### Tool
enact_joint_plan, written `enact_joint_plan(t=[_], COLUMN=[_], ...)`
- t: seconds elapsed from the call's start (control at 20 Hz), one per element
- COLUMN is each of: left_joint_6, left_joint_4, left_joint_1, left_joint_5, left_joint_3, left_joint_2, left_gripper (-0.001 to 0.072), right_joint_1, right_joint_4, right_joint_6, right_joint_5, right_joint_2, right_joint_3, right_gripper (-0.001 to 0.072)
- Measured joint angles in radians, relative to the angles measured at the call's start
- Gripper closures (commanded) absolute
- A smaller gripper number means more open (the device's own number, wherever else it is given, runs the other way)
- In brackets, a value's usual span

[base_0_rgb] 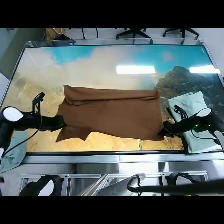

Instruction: Fold the shirts.

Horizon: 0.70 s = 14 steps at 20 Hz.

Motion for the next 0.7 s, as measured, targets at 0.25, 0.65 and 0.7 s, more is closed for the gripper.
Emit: enact_joint_plan(t=[0.25,0.65,0.7], left_joint_6=[-0.024,-0.005,0.0], left_joint_4=[0.045,0.053,0.053], left_joint_1=[0.0,0.0,0.0], left_joint_5=[-0.074,-0.023,-0.006], left_joint_3=[-0.092,0.055,0.105], left_joint_2=[0.133,0.027,-0.026], left_gripper=[0.0694,0.0693,0.0693], right_joint_1=[0.0,0.006,0.013], right_joint_4=[-0.13,-0.009,0.026], right_joint_6=[0.076,-0.007,-0.033], right_joint_5=[0.057,-0.079,-0.108], right_joint_2=[0.082,0.027,-0.006], right_joint_3=[0.0,0.169,0.206], right_gripper=[0.0694,0.0693,0.0693])
